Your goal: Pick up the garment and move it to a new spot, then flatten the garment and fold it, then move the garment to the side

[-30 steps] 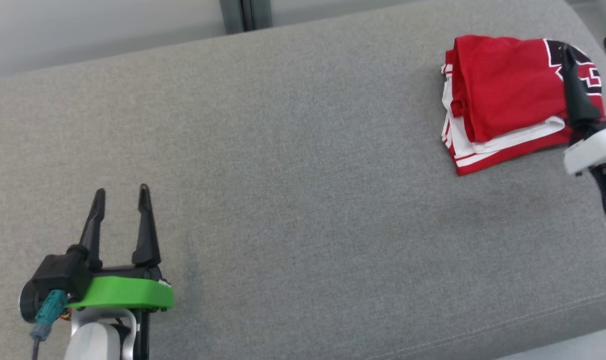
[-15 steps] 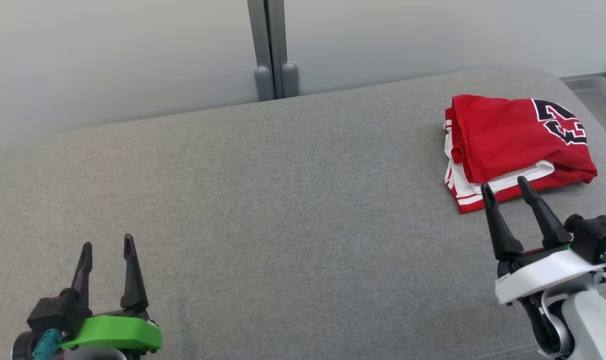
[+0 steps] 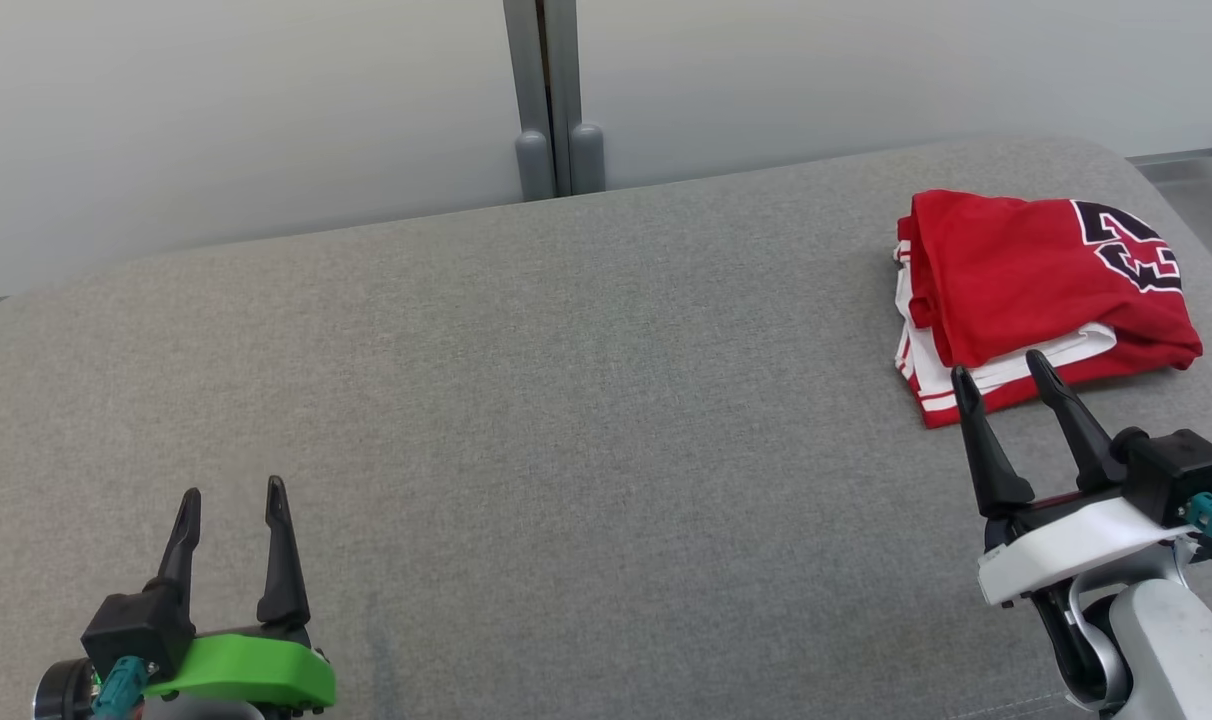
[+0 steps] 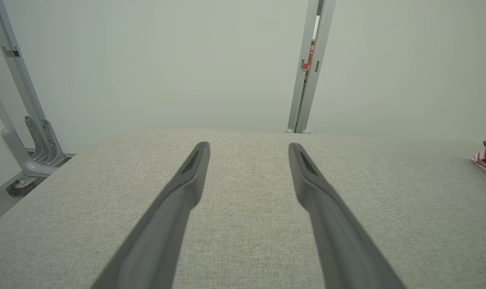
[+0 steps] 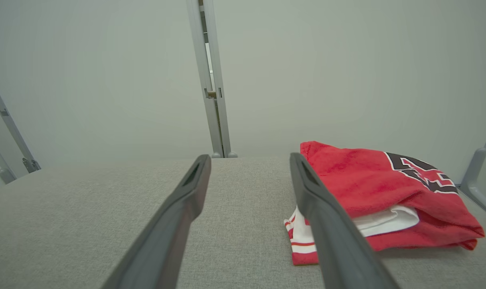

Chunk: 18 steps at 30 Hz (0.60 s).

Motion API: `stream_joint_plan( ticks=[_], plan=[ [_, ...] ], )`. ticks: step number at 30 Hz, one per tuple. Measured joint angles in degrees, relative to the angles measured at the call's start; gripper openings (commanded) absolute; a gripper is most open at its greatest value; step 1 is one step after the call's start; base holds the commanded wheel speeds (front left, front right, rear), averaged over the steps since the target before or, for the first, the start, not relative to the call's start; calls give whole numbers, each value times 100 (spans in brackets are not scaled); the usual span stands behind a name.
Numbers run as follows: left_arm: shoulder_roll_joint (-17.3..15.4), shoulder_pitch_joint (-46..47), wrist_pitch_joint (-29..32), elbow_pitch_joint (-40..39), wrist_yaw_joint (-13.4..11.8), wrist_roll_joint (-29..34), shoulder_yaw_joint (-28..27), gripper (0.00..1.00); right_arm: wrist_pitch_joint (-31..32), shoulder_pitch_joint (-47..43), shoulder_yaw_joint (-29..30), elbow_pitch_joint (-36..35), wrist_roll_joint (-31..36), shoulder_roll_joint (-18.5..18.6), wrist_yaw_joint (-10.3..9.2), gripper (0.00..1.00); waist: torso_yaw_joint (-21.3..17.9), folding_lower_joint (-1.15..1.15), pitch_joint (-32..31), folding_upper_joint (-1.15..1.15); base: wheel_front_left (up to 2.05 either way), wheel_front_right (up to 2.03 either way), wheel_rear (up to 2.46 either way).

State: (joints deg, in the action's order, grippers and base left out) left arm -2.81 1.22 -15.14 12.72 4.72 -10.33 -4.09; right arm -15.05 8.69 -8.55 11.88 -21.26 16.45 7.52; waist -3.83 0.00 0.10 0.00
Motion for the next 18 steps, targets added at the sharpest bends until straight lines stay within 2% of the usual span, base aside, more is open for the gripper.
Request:
stream_joint_plan(
  ticks=[14,15,18],
  plan=[
    [0,100,1,232,38,-112,109,100,0,215,1,299,11,-51,0,100,39,0,83,0,0,0,0],
    [9,90,0,256,37,-120,112,0,1,204,-3,323,12,-62,1,0,40,0,85,0,0,0,0],
    [41,-4,1,420,36,-120,112,0,8,46,-32,463,12,-157,1,0,40,0,85,0,0,0,0]
  ],
)
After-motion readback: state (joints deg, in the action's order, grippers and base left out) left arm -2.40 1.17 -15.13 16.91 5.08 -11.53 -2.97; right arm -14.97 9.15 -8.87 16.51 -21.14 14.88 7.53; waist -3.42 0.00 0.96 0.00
